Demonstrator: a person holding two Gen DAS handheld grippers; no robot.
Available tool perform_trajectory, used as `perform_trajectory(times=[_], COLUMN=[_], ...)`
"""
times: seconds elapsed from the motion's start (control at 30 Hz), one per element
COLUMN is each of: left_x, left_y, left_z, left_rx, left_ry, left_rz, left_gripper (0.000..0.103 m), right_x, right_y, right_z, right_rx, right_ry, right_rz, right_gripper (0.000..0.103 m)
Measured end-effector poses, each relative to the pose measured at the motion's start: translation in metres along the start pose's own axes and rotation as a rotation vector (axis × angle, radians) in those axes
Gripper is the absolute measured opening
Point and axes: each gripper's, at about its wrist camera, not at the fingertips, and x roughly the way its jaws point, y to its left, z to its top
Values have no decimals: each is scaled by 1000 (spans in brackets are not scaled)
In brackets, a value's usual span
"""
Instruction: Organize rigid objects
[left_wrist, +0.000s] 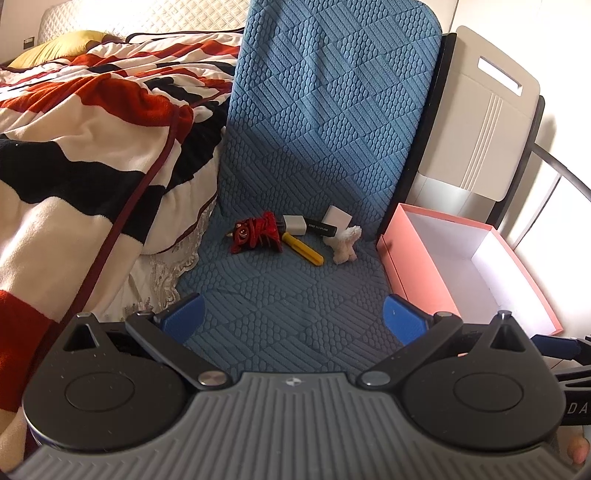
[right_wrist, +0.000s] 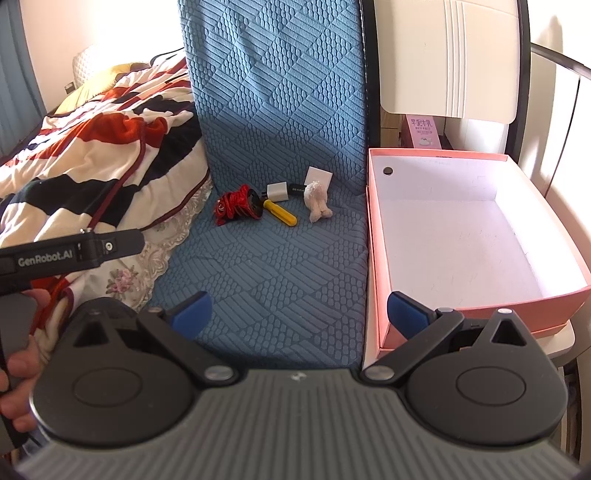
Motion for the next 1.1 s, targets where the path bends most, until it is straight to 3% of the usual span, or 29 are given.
perform_trajectory(times=[0.3,1.1], left_x=[10,102], left_y=[0,35], left_z=[2,41], left_rx=[-8,-155], left_ry=[-1,14], left_rz=[11,-3], left_gripper=[103,103], right_x=[9,94], right_y=[-9,-10], right_z=[6,74], right_rx=[12,2], right_ry=[-10,-98], right_rz=[-12,-2], right_gripper=[103,103])
